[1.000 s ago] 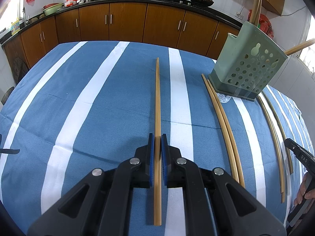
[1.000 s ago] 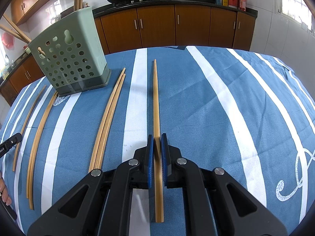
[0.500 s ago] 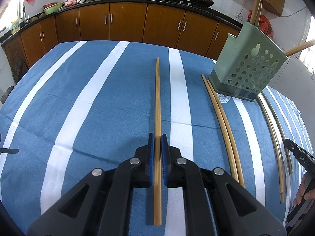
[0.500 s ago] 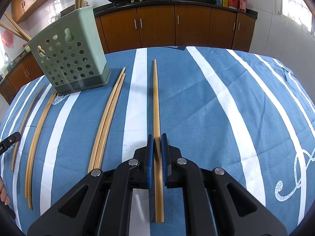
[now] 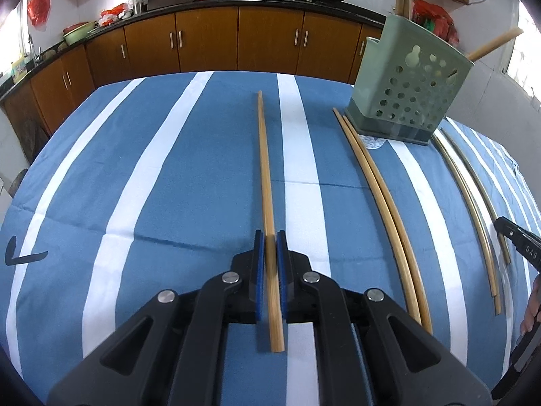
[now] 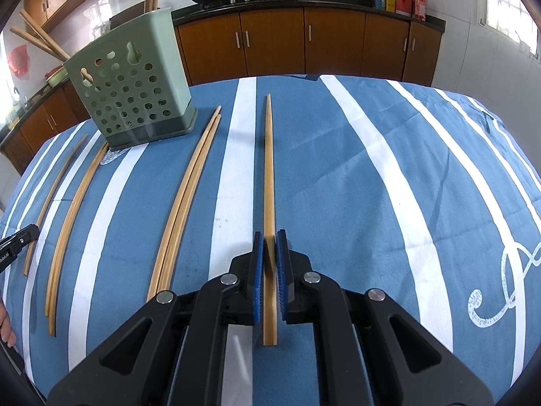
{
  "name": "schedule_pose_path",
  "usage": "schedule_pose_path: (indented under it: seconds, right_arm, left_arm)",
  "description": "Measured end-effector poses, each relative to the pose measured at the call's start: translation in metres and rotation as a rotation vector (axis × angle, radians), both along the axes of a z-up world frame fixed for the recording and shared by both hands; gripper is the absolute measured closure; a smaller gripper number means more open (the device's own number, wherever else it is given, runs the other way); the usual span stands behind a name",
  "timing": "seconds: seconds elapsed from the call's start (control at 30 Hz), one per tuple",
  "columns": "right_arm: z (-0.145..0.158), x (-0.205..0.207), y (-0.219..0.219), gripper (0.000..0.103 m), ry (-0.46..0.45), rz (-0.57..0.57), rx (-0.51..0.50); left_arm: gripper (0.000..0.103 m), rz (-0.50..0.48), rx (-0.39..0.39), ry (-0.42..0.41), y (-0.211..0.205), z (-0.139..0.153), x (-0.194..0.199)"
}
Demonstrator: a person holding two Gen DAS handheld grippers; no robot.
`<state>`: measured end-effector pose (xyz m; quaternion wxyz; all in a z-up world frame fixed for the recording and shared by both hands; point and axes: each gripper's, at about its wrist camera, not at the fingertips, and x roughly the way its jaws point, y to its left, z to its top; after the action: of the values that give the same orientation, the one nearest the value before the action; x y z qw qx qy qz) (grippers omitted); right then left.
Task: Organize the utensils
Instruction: 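Lift both held chopsticks up over the green holder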
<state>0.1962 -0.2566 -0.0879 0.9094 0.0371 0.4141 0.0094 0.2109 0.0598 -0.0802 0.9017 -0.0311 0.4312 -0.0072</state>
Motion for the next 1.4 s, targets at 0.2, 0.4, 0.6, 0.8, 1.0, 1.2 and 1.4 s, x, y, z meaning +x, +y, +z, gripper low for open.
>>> schedule_pose_path:
  seconds: [0.2,0.4,0.6,0.8,1.0,1.2,1.4]
  right_arm:
    - [0.016,-0.004,-0.007,0.095,-0.051,-0.011,0.025]
    - [0.060,-0.014,-0.014,0.095,-0.200,-0.031,0.050]
    - [0.100,-0.025,-0.018,0.095,-0.348,-0.040,0.072]
    - [0.114,-0.026,-0.018,0.095,-0.393,-0.041,0.077]
    - [0.128,-0.024,-0.016,0.095,-0.429,-0.037,0.076]
    - [0.161,-0.028,-0.012,0.095,-0.503,0.001,0.109]
    - [0.203,-0.038,-0.002,0.095,-0.614,0.068,0.163]
  left_arm:
    - [0.095,0.005,-0.017,-0.023,0.006,0.013,-0.003]
    - [0.095,0.026,-0.057,-0.163,0.015,0.062,-0.012]
    - [0.095,0.039,-0.089,-0.317,0.018,0.113,-0.021]
    - [0.095,0.029,-0.085,-0.369,0.016,0.133,-0.017]
    - [0.095,0.019,-0.069,-0.390,0.013,0.146,-0.013]
    - [0.095,-0.034,-0.097,-0.439,0.008,0.176,-0.014]
    - [0.095,-0.104,-0.139,-0.510,-0.009,0.216,-0.022]
